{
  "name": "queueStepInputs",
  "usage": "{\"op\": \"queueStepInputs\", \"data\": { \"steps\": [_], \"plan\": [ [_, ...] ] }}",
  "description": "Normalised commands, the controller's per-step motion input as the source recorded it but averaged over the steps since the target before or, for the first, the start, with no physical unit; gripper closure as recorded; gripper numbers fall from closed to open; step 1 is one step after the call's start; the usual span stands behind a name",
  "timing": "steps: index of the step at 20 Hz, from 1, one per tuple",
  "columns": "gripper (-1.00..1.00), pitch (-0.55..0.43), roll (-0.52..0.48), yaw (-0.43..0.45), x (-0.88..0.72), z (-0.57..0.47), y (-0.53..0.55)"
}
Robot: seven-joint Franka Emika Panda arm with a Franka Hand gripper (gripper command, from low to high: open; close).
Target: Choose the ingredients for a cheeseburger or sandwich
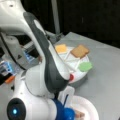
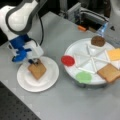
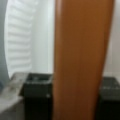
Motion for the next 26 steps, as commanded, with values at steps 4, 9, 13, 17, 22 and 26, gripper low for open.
{"op": "queueStepInputs", "data": {
  "steps": [4,9,13,17,22,26],
  "plan": [
    [1.0,0.111,0.175,0.217,0.33,0.09,-0.21],
    [-1.0,0.127,0.158,0.225,0.32,0.07,-0.18],
    [-1.0,0.142,0.164,0.232,0.3,0.08,-0.19],
    [-1.0,0.139,0.145,0.241,0.31,0.08,-0.22],
    [-1.0,0.142,0.128,0.249,0.32,0.08,-0.22],
    [-1.0,0.179,0.084,0.227,0.26,0.18,-0.18]
  ]
}}
